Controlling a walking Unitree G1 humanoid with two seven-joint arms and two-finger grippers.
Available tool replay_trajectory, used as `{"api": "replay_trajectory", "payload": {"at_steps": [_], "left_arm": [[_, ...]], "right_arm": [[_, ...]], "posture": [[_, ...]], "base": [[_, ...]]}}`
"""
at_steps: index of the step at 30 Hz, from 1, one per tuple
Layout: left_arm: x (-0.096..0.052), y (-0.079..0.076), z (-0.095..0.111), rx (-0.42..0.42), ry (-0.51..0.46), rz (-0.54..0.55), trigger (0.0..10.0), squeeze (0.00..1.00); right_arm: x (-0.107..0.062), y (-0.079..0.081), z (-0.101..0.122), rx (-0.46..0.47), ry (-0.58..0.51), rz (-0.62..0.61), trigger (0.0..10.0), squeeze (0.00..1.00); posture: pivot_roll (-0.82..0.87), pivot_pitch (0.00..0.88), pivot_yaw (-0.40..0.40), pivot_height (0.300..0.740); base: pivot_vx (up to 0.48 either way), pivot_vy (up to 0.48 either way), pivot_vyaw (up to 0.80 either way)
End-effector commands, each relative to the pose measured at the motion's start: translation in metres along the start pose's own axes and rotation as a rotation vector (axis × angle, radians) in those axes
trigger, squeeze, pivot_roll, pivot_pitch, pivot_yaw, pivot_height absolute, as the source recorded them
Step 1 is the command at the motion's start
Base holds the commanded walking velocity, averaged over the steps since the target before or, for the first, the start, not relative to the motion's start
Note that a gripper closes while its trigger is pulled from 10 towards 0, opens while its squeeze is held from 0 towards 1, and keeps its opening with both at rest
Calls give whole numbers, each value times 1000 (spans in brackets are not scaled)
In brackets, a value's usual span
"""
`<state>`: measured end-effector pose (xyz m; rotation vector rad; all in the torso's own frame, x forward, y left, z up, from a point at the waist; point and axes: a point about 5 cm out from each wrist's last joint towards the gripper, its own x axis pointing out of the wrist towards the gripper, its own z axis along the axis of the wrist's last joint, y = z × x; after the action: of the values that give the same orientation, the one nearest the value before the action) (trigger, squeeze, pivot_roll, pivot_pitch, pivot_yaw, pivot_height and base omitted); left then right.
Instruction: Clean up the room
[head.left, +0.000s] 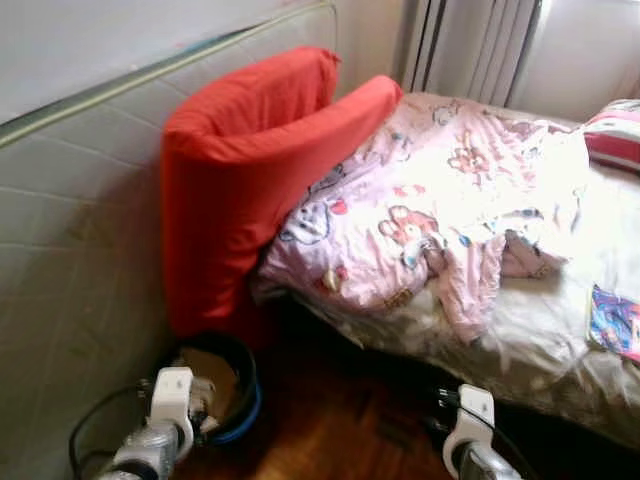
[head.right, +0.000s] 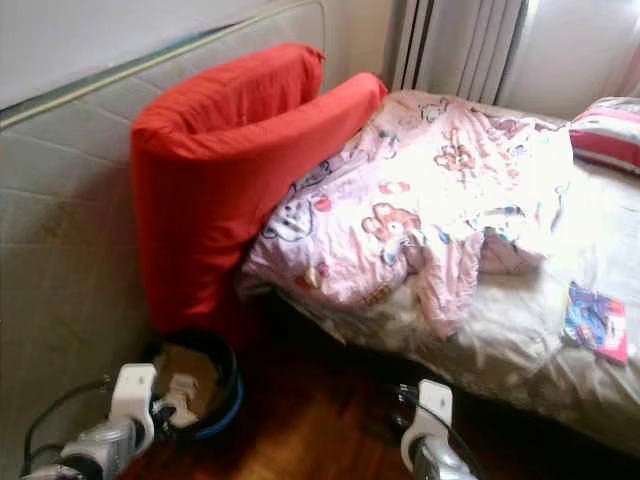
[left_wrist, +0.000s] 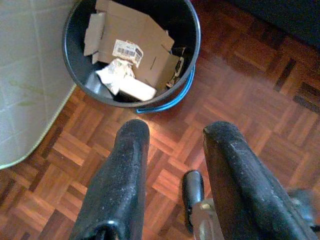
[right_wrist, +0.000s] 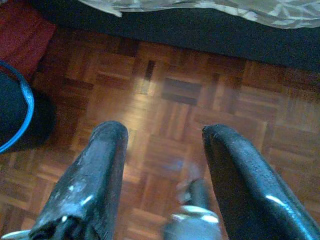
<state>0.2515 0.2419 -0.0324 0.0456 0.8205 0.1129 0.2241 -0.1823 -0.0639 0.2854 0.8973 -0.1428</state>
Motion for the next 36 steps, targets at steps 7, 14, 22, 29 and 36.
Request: {"api": "replay_trajectory", "payload": {"at_steps": [7, 14, 22, 29, 36], "left_arm": [[1, -8, -4, 8, 13, -26, 10000, 0], [1, -8, -5, 8, 19, -25, 10000, 0], [1, -9, -5, 4, 18, -26, 10000, 0], [1, -9, -4, -7, 13, -27, 10000, 0], [1, -10, -4, -26, 8, -28, 10000, 0]], "right_arm": [[-2, -11, -2, 12, 2, -32, 10000, 0], [-2, -11, -3, 12, 1, -32, 10000, 0], [-2, -10, -4, 21, 4, -18, 10000, 0], [-2, -10, -3, 25, 2, -10, 10000, 0], [-2, -10, -2, 27, 0, -11, 10000, 0]], "posture": [[41, 0, 0, 730], [36, 0, 2, 730], [35, 0, 0, 730], [38, 0, -2, 730], [41, 0, -7, 730]], "base": [[0, -334, 0], [0, -44, 0], [0, 0, -658], [0, 0, -725], [0, 0, -725]]}}
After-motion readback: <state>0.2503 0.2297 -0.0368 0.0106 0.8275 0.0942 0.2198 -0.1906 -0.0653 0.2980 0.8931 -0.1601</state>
